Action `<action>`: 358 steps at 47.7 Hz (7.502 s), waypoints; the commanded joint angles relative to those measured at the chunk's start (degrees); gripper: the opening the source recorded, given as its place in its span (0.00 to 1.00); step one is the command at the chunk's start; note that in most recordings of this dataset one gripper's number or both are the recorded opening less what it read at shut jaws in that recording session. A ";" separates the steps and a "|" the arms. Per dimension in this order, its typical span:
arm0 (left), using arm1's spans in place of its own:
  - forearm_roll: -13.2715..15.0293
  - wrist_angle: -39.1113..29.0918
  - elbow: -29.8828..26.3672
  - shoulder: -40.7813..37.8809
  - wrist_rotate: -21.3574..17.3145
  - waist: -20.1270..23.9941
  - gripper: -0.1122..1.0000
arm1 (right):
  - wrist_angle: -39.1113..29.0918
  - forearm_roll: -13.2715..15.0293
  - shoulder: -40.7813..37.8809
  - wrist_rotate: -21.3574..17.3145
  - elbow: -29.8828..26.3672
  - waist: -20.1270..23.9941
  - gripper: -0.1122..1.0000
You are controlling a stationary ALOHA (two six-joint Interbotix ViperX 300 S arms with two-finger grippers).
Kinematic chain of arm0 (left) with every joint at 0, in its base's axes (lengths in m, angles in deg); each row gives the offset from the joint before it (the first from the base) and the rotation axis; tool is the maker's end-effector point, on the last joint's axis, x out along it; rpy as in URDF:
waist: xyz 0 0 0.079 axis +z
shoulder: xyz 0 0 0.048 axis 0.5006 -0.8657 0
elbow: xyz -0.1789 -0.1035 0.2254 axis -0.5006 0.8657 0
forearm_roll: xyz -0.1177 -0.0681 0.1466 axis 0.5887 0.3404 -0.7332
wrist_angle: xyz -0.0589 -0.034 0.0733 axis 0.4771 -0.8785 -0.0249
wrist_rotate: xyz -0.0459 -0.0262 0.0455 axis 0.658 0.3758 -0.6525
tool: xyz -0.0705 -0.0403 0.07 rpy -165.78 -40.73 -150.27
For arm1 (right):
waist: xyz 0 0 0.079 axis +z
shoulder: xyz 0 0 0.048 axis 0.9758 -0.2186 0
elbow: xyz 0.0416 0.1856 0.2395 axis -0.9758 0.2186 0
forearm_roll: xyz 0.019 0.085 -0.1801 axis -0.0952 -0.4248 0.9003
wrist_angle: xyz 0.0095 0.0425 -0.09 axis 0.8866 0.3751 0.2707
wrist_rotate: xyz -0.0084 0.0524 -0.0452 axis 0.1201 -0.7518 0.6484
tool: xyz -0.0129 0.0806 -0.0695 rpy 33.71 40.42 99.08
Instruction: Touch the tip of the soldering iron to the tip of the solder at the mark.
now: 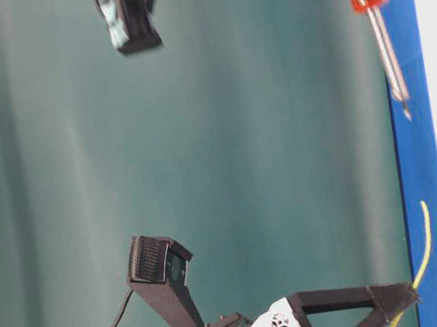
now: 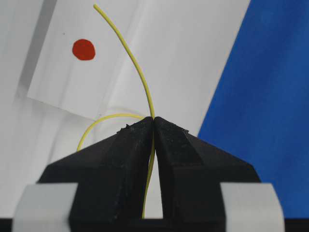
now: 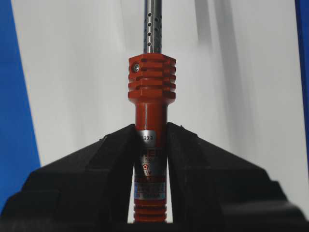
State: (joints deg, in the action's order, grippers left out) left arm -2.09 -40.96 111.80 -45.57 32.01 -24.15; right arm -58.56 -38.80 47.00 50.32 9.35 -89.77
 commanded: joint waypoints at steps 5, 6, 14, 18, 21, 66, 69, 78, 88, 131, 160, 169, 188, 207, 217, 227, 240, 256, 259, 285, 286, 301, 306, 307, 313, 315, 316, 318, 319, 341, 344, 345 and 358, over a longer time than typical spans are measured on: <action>-0.09 0.35 -0.79 1.05 0.18 -0.09 0.13 | -2.20 1.14 5.98 -2.29 2.64 -0.18 0.16; -0.09 0.35 -0.88 0.97 0.18 -0.09 0.13 | -2.46 1.41 6.42 -2.72 2.81 -0.09 0.16; -0.09 0.44 -1.58 0.44 0.18 -0.09 0.13 | -2.90 3.08 8.00 -5.27 4.04 -0.09 0.16; -0.09 0.88 -2.37 -0.18 0.09 -0.09 0.13 | -2.72 3.52 7.65 -5.36 4.04 -0.09 0.16; -0.09 1.23 -3.16 -0.88 0.09 -0.18 0.13 | -2.72 3.69 7.29 -5.36 3.78 -0.09 0.16; -0.18 2.99 -17.84 -18.72 -0.88 -1.05 0.13 | -0.26 4.04 5.45 -5.36 4.22 -0.09 0.16; -0.18 2.99 -17.84 -18.90 -0.88 -0.97 0.13 | -0.18 4.04 5.36 -5.36 4.22 -0.09 0.16; -0.09 2.90 -17.75 -18.90 -0.79 -0.97 0.13 | -0.18 4.13 5.10 -5.36 4.13 -0.09 0.16; -0.18 2.81 -17.75 -18.90 -0.70 -0.97 0.13 | 0.53 4.13 2.55 -5.36 3.43 -0.09 0.16; -0.18 2.46 -17.67 -18.90 -0.70 -1.05 0.13 | 1.32 3.96 -4.48 -5.45 0.70 1.14 0.16; -0.18 2.02 -17.84 -18.90 -0.70 -1.05 0.13 | 1.14 3.96 -4.57 -5.45 0.62 1.14 0.16; -0.18 1.93 -17.84 -18.90 -0.70 -0.97 0.13 | 1.14 3.96 -4.75 -5.45 0.53 1.14 0.16; -0.09 2.02 -17.84 -18.98 -0.70 -1.05 0.13 | 1.05 3.96 -4.83 -5.45 0.44 1.14 0.16; -0.18 2.02 -17.84 -18.90 -0.70 -0.97 0.13 | 1.05 3.96 -4.83 -5.45 0.44 1.14 0.16; -0.18 2.02 -17.84 -18.98 -0.70 -0.97 0.13 | 1.05 3.87 -4.83 -5.45 0.44 1.14 0.16; -0.18 2.02 -17.84 -18.90 -0.70 -0.97 0.13 | 1.05 3.96 -4.83 -5.45 0.44 1.14 0.16; -0.18 2.02 -17.84 -18.90 -0.62 -1.05 0.13 | 1.14 3.96 -4.83 -5.45 0.44 1.14 0.16; -0.09 2.02 -18.02 -18.90 -0.70 -0.97 0.13 | 1.14 3.96 -4.83 -5.45 0.44 1.14 0.16; -0.18 1.93 -18.11 -18.90 -0.79 -1.05 0.13 | 1.14 3.87 -4.83 -5.45 0.44 1.14 0.16; -0.18 2.46 -11.34 -7.82 -0.70 -0.53 0.13 | 1.14 3.87 -4.83 -5.45 0.53 1.14 0.16; -0.18 2.64 -10.81 -7.38 -0.70 -0.44 0.13 | 1.14 3.87 -4.83 -5.45 0.53 1.14 0.16; -0.18 6.68 -6.24 -4.22 -0.62 -0.18 0.13 | 1.14 3.87 -4.75 -5.45 0.62 1.14 0.16; -0.18 7.12 -6.06 -4.22 -0.70 -0.09 0.13 | 0.97 4.04 -4.13 -5.45 0.79 1.14 0.16; -0.18 7.12 -6.06 -4.13 -0.70 -0.09 0.13 | 0.97 4.04 -3.87 -5.45 0.79 1.14 0.16; -0.18 7.03 -5.89 -4.13 -0.70 -0.09 0.13 | 0.70 4.04 -0.79 -5.45 1.49 1.14 0.16; -0.18 7.12 -5.80 -3.96 -0.70 0.00 0.13 | 0.62 4.13 0.88 -5.45 2.11 1.23 0.16; -0.18 7.12 -5.71 -4.04 -0.70 -0.09 0.13 | 0.62 4.13 1.85 -5.45 2.37 1.14 0.16; -0.18 7.12 -5.45 -3.78 -0.70 -0.09 0.13 | 0.62 4.04 3.78 -5.45 3.16 1.14 0.16; -0.18 7.12 -5.27 -3.78 -0.70 -0.09 0.13 | 0.62 4.13 4.83 -5.45 3.52 1.14 0.16; -0.18 9.93 -2.37 -1.67 -0.35 0.00 0.13 | -0.88 4.13 23.64 -7.73 11.60 0.79 0.16; -0.18 10.63 -2.11 -1.41 -0.35 0.00 0.13 | -0.79 4.13 23.20 -8.00 11.95 0.70 0.16; -0.18 10.81 -2.11 -1.41 -0.35 0.00 0.13 | -0.79 4.13 22.85 -8.00 11.87 0.70 0.16; -0.18 11.43 -1.67 -1.23 0.26 -2.37 0.13 | 1.49 2.55 22.15 -9.67 11.16 2.55 0.16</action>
State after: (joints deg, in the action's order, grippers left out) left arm -2.09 -30.15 110.30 -48.38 32.10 -25.21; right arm -58.21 -35.37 68.80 41.09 21.83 -88.62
